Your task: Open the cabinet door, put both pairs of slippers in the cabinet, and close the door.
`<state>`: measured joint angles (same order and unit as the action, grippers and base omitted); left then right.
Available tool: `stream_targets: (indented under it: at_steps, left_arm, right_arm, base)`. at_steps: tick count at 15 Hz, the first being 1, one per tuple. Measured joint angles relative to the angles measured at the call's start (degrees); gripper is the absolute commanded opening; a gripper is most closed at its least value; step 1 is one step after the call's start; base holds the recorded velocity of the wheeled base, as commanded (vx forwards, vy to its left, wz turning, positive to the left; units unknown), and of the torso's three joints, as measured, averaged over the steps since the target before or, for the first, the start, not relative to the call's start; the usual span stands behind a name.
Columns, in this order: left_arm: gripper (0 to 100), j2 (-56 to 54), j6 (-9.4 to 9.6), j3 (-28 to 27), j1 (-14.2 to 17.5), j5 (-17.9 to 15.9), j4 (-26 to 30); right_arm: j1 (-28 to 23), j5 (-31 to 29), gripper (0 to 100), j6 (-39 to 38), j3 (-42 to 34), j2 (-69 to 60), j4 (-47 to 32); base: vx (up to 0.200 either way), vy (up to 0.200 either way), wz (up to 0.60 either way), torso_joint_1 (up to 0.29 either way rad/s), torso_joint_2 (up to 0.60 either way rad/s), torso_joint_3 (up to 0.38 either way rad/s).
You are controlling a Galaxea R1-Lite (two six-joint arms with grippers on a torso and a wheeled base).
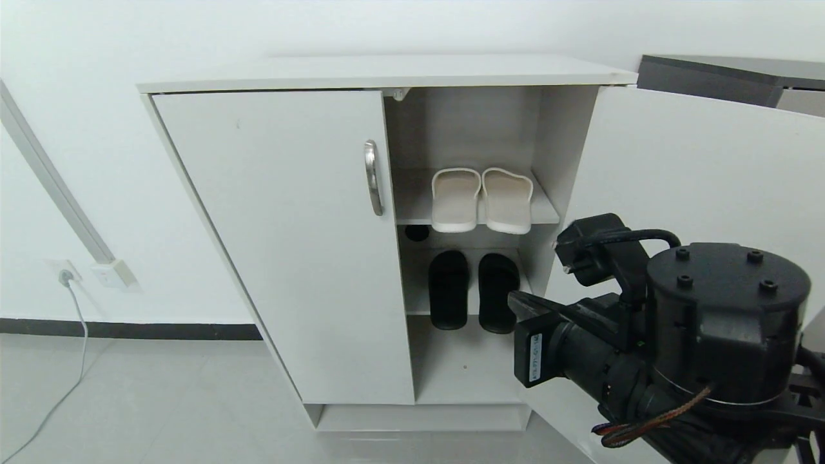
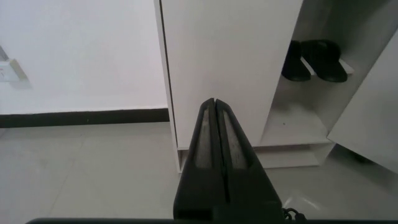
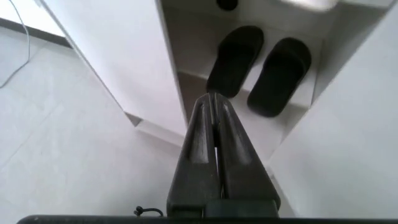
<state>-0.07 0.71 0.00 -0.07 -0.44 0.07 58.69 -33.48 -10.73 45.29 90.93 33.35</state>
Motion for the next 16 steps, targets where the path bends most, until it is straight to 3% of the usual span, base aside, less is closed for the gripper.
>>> stream_targets:
  at_steps: [4, 16]
  left_arm:
    - [0, 0.0, 0.0, 0.0, 0.0, 0.0, 0.0]
    - [0, 0.0, -0.02, 0.0, 0.0, 0.1, 0.0]
  right_arm:
    - [-0.2, 0.0, 0, 0.0, -0.3, 0.1, 0.1]
    - [-0.7, 0.1, 0, 0.1, -1.4, 0.3, 0.5]
  base:
    - [-0.2, 0.0, 0.0, 0.004, 0.0, 0.005]
    - [0.0, 0.0, 0.0, 0.0, 0.0, 0.0]
